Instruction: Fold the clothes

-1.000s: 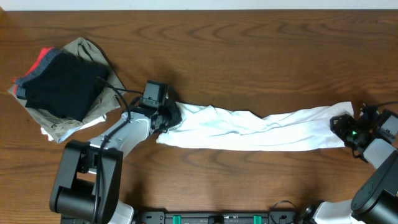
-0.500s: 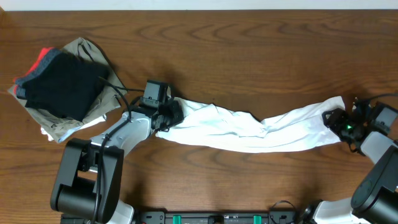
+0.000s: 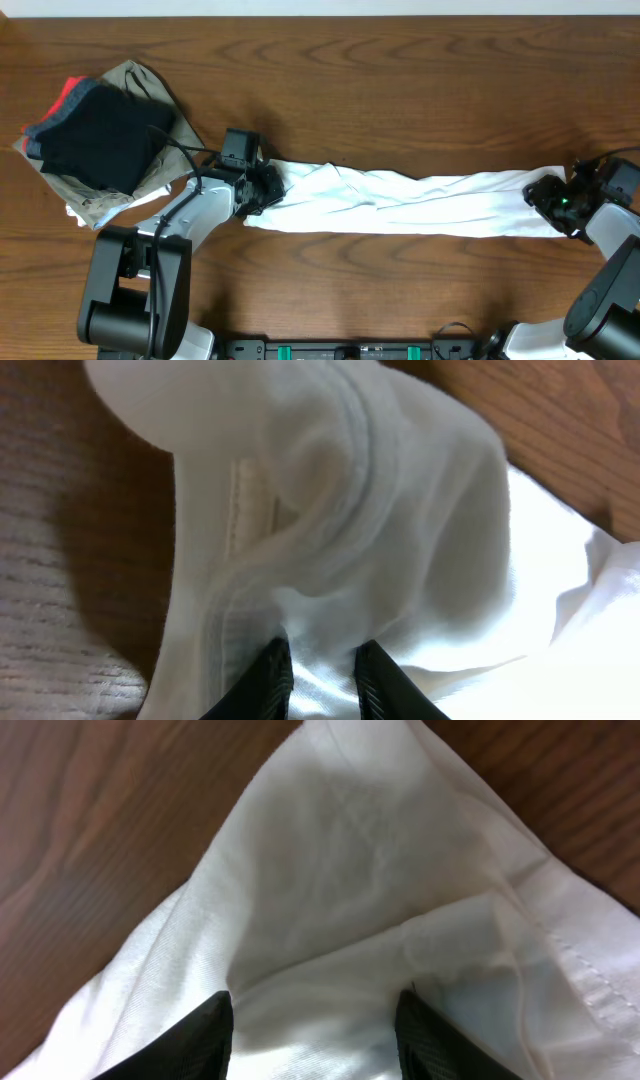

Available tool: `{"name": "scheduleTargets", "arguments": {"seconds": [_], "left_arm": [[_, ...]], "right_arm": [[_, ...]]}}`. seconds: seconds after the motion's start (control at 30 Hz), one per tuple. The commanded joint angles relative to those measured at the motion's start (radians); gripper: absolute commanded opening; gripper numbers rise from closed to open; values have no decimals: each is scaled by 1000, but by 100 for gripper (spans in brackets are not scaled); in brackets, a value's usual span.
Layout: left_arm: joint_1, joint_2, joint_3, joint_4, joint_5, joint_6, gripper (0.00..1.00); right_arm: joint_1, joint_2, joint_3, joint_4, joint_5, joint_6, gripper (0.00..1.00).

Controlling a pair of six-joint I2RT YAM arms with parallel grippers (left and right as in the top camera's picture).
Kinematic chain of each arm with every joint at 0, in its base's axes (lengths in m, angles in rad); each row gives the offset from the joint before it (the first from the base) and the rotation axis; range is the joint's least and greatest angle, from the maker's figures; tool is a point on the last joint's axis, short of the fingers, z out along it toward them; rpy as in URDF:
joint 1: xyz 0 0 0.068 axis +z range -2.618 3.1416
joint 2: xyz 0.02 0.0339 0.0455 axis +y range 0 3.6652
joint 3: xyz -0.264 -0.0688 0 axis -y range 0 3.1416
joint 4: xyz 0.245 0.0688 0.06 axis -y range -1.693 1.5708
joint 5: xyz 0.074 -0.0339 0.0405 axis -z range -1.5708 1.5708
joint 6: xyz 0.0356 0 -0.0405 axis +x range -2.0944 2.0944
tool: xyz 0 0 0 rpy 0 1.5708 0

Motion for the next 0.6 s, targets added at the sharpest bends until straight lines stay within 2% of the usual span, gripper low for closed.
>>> {"name": "scheduleTargets", "arguments": {"seconds": [0.0, 0.57], "left_arm": [[14, 14, -11, -51, -79, -61, 25], [57, 14, -11, -69, -61, -76, 25]], "right_arm": [[-2, 32, -29, -31, 154, 31, 53], [-2, 32, -29, 4, 215, 55, 59]]}}
